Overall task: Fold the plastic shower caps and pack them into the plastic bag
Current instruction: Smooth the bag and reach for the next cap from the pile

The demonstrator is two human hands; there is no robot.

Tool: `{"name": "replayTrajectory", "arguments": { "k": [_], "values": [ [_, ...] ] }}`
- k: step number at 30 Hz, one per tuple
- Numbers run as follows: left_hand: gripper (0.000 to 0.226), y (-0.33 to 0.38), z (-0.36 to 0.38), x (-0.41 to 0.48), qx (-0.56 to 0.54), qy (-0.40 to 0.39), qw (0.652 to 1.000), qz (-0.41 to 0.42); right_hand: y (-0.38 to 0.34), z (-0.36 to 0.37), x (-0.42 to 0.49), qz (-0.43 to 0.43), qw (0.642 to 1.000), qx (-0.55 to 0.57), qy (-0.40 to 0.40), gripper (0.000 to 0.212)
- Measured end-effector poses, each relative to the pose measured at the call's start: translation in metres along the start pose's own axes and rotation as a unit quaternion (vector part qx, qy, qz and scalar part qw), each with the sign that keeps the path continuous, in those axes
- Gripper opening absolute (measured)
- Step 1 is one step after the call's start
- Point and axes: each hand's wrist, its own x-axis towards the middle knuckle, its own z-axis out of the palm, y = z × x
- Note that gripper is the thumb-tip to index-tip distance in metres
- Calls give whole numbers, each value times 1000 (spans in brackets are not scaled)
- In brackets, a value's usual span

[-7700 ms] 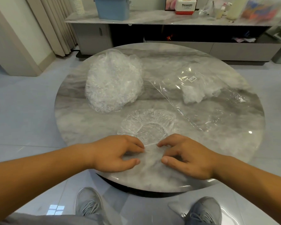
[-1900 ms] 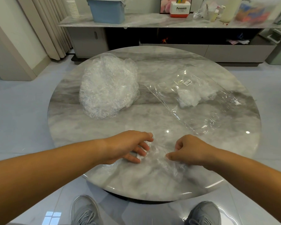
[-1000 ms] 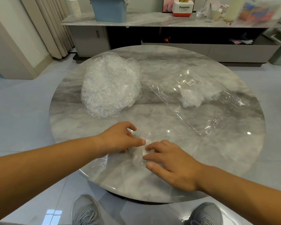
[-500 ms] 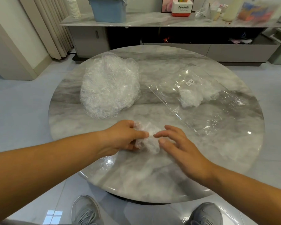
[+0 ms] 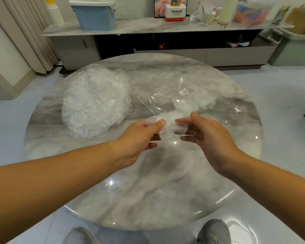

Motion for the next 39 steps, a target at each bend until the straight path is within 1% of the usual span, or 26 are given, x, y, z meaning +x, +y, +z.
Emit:
{"name": "replayTrajectory", "arguments": {
  "k": [3,6,8,11,15,17,18,19,20,21,22,23,24,27,30,32,34,36,37,39],
  "values": [
    [22,7,14,5,16,-17,999,39,-14,-20,11,28,999,9,-27,51],
    [23,9,28,13,52,5,996,76,-17,-34,16,56,996,42,-59,62],
    [23,7,34,18,68,18,993,93,-15,-38,17,63,995,47,-66,63],
    [25,3,42,23,71,9,993,91,-9,-46,20,74,996,28,-44,59],
    [26,1,52,26,55,-46,996,58,-5,-59,26,69,997,28,-2,53],
    [25,-1,58,26,89,-67,993,49,-7,-68,31,45,997,52,38,48],
    [24,-3,60,25,132,-70,987,63,-9,-73,34,33,996,65,57,47],
    [24,-6,62,26,207,-72,971,97,-10,-78,37,26,994,74,73,47],
    [30,-9,63,27,312,-79,935,146,-11,-83,40,25,993,76,87,48],
    [40,-12,64,28,420,-94,882,193,-10,-87,42,28,993,70,96,49],
    [50,-15,66,29,499,-113,829,225,-8,-91,44,35,993,56,99,50],
    [53,-16,68,30,545,-131,793,240,-5,-94,45,44,993,36,99,50],
    [52,-17,71,31,569,-150,772,241,-2,-97,46,53,994,15,97,50],
    [48,-25,82,35,607,-188,734,239,6,-105,45,73,991,-14,111,48],
    [55,-33,93,36,640,-191,694,269,10,-113,42,84,988,13,132,51],
    [63,-36,99,35,675,-178,655,289,12,-118,40,93,985,37,137,59],
    [69,-38,103,34,711,-161,622,285,15,-121,38,104,984,60,133,63],
    [84,-39,102,31,742,-129,592,288,18,-122,36,109,983,75,128,63],
    [90,-38,101,29,754,-113,581,287,20,-122,35,108,983,74,125,63],
    [91,-38,97,26,767,-89,571,278,24,-123,33,104,986,70,114,62]
  ]
}}
